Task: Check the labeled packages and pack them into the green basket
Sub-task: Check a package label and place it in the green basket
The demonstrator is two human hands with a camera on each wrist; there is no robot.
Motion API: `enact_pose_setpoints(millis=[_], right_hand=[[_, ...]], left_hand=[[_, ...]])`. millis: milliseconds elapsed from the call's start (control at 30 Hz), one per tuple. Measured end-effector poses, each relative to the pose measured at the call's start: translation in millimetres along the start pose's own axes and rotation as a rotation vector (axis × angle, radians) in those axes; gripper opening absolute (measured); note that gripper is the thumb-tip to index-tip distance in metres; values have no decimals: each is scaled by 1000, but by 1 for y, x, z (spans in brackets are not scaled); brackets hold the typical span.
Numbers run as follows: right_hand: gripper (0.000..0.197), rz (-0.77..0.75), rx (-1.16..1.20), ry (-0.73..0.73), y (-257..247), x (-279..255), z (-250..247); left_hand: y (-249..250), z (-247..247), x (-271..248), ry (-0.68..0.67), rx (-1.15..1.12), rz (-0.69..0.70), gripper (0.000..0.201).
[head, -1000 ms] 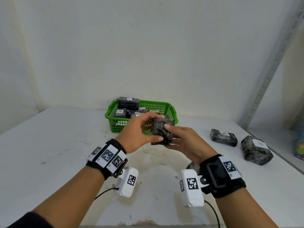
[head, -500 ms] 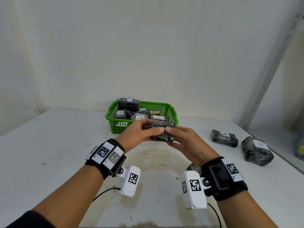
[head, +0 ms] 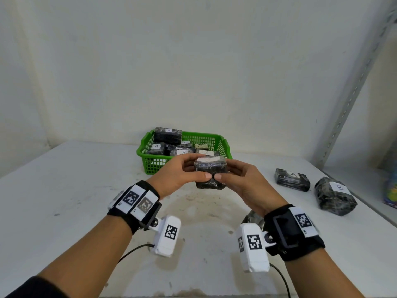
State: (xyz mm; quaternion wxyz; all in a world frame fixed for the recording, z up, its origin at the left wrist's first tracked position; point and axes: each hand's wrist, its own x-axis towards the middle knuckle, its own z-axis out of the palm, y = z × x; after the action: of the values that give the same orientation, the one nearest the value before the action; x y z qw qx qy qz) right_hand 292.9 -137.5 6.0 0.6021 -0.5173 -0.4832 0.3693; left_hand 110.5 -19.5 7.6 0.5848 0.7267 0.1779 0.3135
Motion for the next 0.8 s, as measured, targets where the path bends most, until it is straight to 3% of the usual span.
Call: enact_pose_setpoints(millis=[67,200,467,567,667,733,800], right_hand=[[78,2,-2,-35,-2,-2,1],[49,77,83,-109,-14,-7,4],[27,244,-14,-7,-14,-2,3],[27,204,62,72,-11,-1,0],[23,168,104,144,-11,3,-2],[23,166,102,149,-11,5,-1],[24,181,100,128,-10,7,0]], left_hand=[[1,0,0,23,30,37,73],[1,-3,-3,-47,54,63,84],[4,3,-4,-242,69,52,89],[-1,10,-2,-129,-64,-16,81],[-2,19,0,-26,-254,-88,51],[-2,25,2,27,-219,-90,31],[-5,27,6,116,-132,-72,29]])
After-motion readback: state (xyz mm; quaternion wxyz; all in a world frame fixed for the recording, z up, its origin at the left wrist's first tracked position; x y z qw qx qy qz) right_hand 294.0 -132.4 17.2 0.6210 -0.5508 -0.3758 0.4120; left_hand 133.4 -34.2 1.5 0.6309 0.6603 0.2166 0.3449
